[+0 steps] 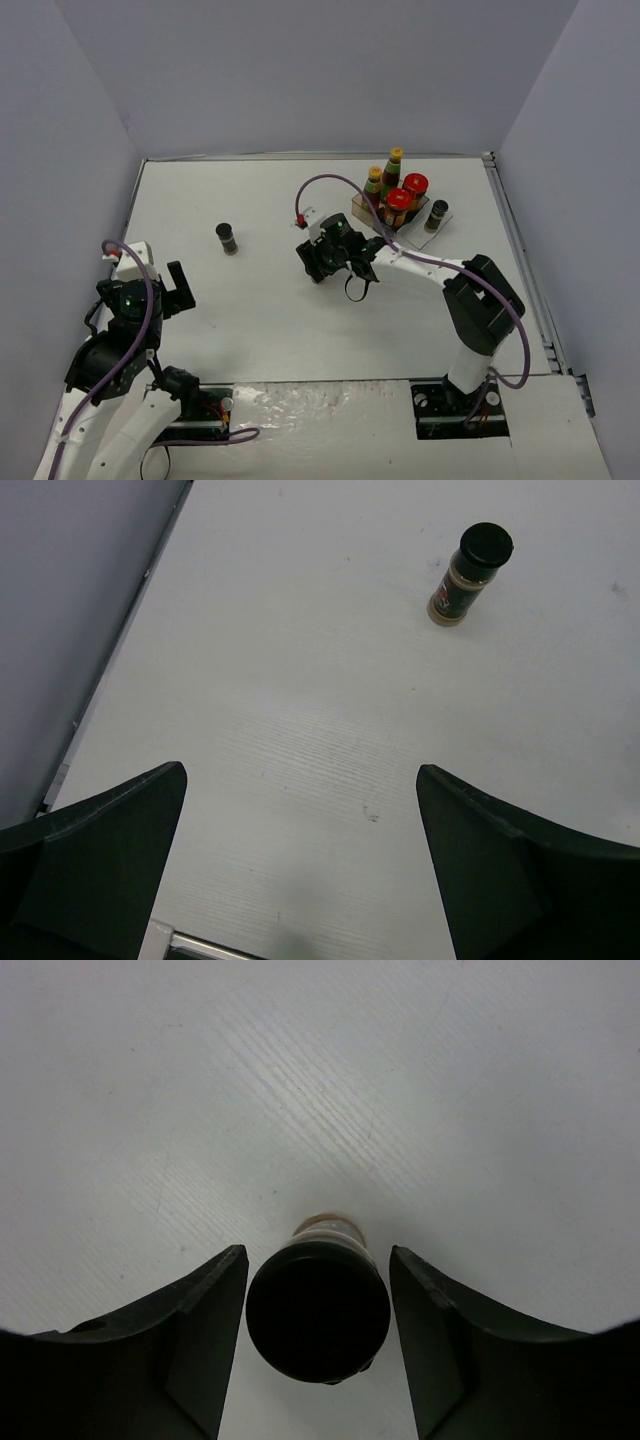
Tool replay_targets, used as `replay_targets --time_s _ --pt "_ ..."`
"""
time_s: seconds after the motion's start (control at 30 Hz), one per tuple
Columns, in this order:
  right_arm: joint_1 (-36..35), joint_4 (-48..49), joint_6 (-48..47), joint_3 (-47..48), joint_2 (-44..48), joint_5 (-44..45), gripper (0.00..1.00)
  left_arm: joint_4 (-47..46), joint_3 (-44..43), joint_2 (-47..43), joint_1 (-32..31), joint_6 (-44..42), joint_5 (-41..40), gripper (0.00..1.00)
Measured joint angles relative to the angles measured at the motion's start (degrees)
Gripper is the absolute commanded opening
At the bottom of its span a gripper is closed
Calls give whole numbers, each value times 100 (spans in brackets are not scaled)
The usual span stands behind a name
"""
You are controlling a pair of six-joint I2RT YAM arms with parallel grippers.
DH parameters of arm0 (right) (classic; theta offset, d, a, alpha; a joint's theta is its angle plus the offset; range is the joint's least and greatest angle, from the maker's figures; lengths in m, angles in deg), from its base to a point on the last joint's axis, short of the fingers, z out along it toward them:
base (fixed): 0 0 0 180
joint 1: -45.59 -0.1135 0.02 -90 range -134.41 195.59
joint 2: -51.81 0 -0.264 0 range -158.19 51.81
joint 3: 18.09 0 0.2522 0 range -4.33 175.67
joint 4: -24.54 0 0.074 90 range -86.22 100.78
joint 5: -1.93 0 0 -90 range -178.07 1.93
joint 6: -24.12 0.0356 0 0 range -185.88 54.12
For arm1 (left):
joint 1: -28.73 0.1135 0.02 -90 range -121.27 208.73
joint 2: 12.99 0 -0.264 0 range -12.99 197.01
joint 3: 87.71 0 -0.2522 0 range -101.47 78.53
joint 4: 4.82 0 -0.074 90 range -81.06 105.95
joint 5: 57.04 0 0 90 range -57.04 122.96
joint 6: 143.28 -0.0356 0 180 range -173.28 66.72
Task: Organize the condiment bottles
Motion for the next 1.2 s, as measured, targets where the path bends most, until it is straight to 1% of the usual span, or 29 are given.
replay_targets --time_s 0.07,0.17,0.33,0.43,0.5,0.57,0.67,0.8,0.9,1.0,1.2 --pt "-3 10 38 -39 73 103 8 0 0 4 0 1 1 97" --pt "-3 -1 43 -189 338 252 1 0 0 4 0 2 3 97" --pt "90 -127 213 -517 1304 561 0 -2 0 20 0 2 9 97" --pt "309 -249 384 -554 1999 874 0 -3 0 46 0 0 13 97" --pt "597 -312 518 -552 2383 1072 0 -4 0 64 0 0 26 97" --pt "1062 -375 636 -555 2739 1372 0 -4 0 79 0 0 66 97" --pt "1730 -424 764 -556 3022 1803 0 -4 0 91 1 0 107 97" --pt "2451 -490 910 -556 2959 1907 0 -4 0 93 4 0 120 97" --pt "2882 -480 991 -552 2645 1917 0 -6 0 93 4 0 120 97" --pt "3146 -466 1056 -552 2238 1882 0 -4 0 91 4 0 120 97" --pt "3355 -196 1156 -547 1714 1807 0 -4 0 88 5 0 120 97"
